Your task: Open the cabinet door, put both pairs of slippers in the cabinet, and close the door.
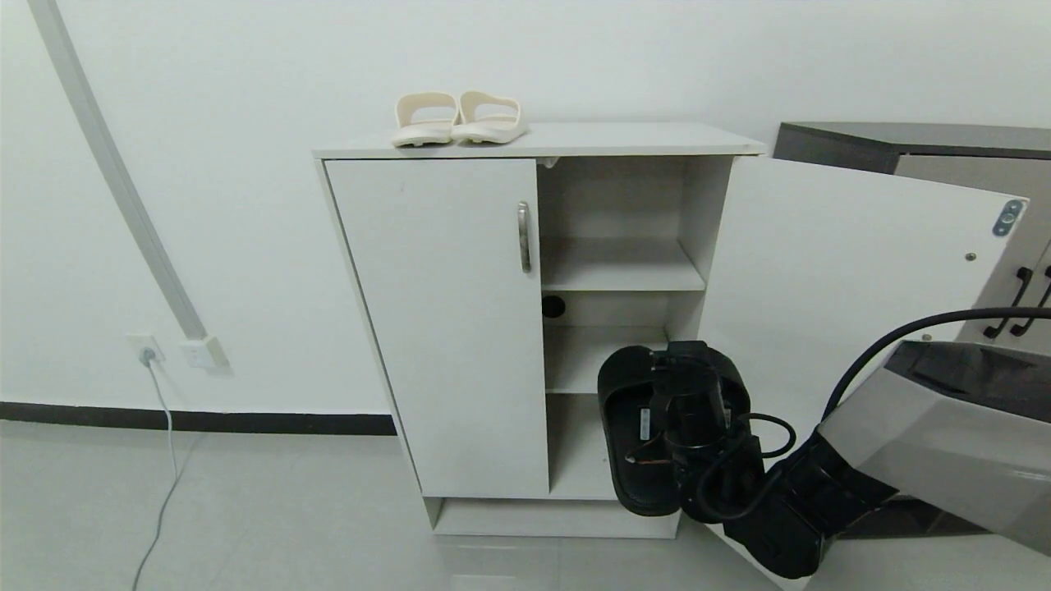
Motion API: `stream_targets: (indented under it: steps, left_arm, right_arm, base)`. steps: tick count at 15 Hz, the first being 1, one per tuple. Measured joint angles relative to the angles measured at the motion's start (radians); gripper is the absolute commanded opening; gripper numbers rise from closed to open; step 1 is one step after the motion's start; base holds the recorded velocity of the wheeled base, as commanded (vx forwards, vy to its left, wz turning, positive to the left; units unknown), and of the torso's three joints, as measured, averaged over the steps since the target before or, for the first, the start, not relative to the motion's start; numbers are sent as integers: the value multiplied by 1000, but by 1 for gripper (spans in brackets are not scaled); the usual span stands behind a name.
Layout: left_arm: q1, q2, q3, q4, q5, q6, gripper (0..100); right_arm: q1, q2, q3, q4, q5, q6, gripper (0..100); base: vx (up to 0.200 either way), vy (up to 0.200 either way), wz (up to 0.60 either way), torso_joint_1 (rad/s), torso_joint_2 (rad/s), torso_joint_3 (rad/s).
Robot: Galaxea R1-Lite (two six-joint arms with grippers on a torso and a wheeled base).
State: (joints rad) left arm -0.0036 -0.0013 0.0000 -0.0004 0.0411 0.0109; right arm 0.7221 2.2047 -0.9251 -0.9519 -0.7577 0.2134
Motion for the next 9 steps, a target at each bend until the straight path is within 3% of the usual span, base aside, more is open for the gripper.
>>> stream_targets:
  steps: [5, 9]
  left_arm:
    - [2, 0, 0, -1, -1, 0, 0]
    - [2, 0, 0, -1, -1, 0, 0]
  right_arm:
    - [11, 26, -4, -10, 20, 15, 0]
    - [18, 106, -92, -43, 114, 12, 0]
  base:
    - [0, 0, 0, 0, 0, 0]
    - [0, 0, 0, 0, 0, 0]
